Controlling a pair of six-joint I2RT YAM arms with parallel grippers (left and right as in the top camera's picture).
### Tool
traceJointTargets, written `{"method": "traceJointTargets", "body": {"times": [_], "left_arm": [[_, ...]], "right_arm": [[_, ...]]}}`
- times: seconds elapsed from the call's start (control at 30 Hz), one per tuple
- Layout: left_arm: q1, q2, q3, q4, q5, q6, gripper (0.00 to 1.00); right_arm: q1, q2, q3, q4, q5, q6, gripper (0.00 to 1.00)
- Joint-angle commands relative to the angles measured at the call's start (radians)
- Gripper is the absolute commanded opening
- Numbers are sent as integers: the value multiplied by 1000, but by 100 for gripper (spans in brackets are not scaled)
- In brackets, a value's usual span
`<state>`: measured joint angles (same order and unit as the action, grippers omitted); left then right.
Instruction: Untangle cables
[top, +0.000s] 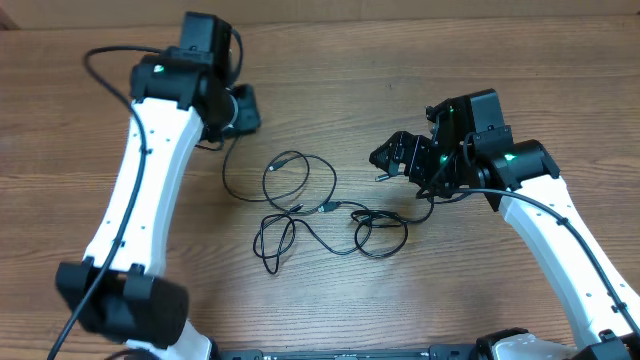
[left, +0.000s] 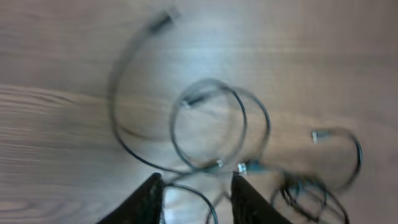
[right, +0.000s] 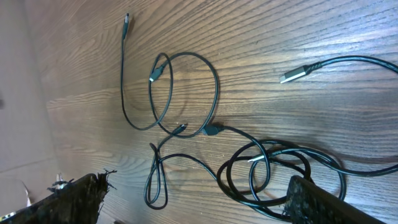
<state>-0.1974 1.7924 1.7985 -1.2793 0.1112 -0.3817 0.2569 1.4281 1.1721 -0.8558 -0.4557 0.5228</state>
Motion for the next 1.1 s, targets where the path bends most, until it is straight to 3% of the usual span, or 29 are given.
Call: {"method": "traceJointTargets", "body": {"times": [0.0,0.13,0.27,0.53,0.7,0.8,1.0,1.07], "left_arm": [[-35,98,21,-26,116,53,41],[-69,206,21,-56,126,61,43],[-105,299,21,-64,128,159,52],[-172,417,21,-20,122,234,78],[-176,456,21,26,105,232,76],[-176,480,21,36,84,232,66],[-177,522,21,35,80,230,4],[-176,522,22,34,80,222,4]], "right_arm": [[4,2,-6,5,10,-7,93],[4,2,-6,5,10,-7,93],[4,2,-6,6,11,-7,94],[4,9,-6,7,11,-7,95],[4,11,-6,5,10,-7,95],[4,11,-6,5,10,-7,95],[4,11,-6,5,10,-7,95],[4,11,-6,5,10,-7,95]]}}
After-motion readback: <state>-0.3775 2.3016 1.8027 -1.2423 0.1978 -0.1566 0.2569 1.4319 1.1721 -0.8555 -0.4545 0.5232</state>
